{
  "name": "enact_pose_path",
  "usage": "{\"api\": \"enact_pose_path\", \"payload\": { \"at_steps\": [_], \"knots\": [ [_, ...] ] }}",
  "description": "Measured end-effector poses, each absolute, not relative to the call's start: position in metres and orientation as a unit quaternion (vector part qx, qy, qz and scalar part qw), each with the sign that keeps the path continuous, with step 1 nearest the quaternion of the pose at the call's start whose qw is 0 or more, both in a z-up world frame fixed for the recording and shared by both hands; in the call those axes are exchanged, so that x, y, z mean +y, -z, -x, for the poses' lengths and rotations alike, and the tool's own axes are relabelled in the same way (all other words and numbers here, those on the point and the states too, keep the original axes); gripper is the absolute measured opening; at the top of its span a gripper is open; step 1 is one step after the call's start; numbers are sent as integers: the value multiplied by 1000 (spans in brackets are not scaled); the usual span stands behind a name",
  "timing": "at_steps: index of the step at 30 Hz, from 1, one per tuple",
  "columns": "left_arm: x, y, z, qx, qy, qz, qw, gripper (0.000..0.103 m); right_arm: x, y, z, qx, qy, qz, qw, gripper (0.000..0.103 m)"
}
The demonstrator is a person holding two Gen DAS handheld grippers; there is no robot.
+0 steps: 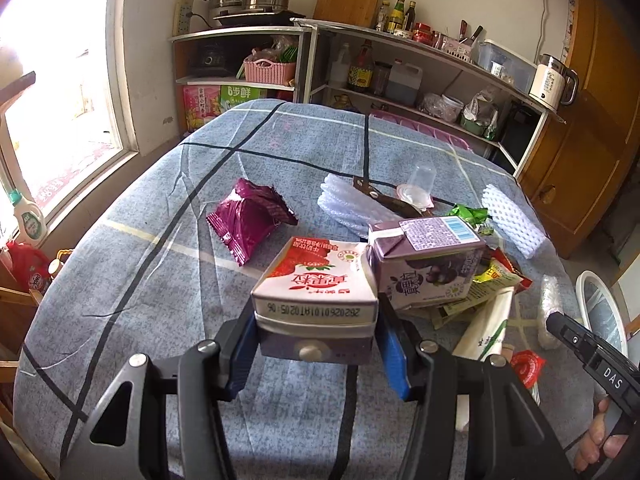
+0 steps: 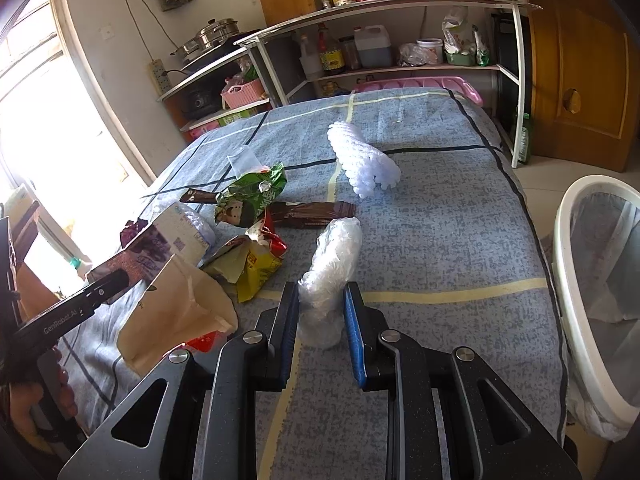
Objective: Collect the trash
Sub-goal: 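Grasp the strawberry juice carton with the left tool while the right tool holds the plastic bag, then carry both items over the bin and open both tools to drop them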
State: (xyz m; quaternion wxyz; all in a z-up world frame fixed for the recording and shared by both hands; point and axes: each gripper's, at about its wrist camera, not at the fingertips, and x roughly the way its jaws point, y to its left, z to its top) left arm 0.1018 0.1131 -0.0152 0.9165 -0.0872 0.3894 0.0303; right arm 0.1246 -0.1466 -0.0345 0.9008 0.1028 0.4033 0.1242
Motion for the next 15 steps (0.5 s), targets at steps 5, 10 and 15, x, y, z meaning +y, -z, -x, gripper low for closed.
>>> {"api": "enact_pose_path", "payload": {
  "at_steps": [5,10,15],
  "knots": [
    [110,12,-91,385,-24,91,918,56,-152,29,-118,398,-128,-111,902,24],
    [106,7,-75,373,-24,84,924,56,-155,22,-108,388,-132,-111,905,24],
    [96,-8,-63,352,-18,66,934,56,-162,13,-101,377,-133,-115,909,24]
  ]
}}
